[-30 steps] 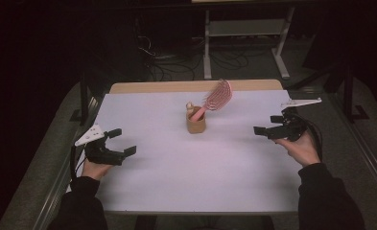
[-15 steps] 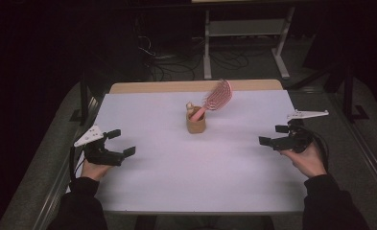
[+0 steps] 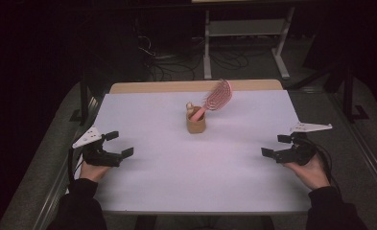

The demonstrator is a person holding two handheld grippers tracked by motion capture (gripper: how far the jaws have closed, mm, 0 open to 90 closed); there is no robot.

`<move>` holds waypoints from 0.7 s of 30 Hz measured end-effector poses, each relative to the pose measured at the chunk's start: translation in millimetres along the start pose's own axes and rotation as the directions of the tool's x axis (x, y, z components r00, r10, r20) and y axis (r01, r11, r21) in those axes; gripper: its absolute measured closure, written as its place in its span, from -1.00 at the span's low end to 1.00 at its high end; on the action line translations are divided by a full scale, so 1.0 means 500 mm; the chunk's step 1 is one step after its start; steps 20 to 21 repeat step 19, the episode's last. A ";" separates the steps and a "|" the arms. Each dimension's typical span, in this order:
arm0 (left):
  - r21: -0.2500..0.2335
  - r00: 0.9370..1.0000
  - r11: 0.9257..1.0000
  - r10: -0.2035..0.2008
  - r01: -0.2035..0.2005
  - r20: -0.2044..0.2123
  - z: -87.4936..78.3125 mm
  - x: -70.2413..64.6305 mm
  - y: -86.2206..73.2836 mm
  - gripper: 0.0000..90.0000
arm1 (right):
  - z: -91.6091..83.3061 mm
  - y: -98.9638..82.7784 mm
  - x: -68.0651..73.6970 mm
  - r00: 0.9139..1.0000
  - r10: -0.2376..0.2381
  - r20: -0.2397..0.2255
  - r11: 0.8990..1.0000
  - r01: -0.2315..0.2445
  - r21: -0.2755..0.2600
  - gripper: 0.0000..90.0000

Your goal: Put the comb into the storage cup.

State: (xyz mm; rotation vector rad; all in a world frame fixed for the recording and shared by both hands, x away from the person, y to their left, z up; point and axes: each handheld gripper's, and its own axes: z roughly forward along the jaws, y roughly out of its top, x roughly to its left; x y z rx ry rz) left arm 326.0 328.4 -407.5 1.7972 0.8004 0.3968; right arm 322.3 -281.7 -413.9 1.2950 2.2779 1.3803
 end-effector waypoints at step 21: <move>0.000 1.000 1.000 0.000 0.000 0.011 -0.001 -0.003 -0.005 -1.00 | -0.014 -0.064 0.015 0.997 -0.047 0.059 0.998 0.049 -0.034 -1.00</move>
